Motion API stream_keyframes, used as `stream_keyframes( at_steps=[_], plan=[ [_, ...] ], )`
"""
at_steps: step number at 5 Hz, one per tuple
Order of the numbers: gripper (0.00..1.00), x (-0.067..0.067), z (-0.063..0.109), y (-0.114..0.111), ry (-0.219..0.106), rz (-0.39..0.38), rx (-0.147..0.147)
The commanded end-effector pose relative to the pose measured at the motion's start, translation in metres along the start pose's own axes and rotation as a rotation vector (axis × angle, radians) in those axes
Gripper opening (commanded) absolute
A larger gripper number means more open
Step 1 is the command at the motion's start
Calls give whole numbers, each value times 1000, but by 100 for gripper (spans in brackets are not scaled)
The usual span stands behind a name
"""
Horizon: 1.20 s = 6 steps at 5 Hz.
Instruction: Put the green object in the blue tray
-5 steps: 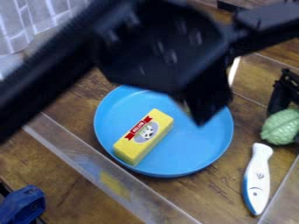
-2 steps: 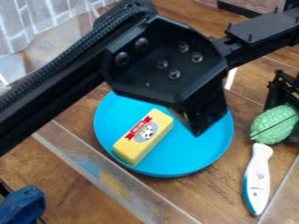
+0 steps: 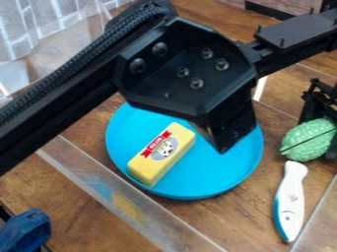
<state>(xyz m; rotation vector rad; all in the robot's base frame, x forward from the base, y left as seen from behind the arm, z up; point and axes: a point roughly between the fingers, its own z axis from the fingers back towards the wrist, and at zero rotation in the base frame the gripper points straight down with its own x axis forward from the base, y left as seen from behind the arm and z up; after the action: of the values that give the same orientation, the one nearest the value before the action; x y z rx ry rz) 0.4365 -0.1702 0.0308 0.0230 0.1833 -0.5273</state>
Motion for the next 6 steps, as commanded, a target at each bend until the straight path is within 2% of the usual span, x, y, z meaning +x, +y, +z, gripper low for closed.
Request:
stream_keyframes(
  at_steps=[1,6],
  plan=[
    [0,4,26,-2,-61,56,-30],
    [0,-4,33,2,-59,87,-55]
  ],
)
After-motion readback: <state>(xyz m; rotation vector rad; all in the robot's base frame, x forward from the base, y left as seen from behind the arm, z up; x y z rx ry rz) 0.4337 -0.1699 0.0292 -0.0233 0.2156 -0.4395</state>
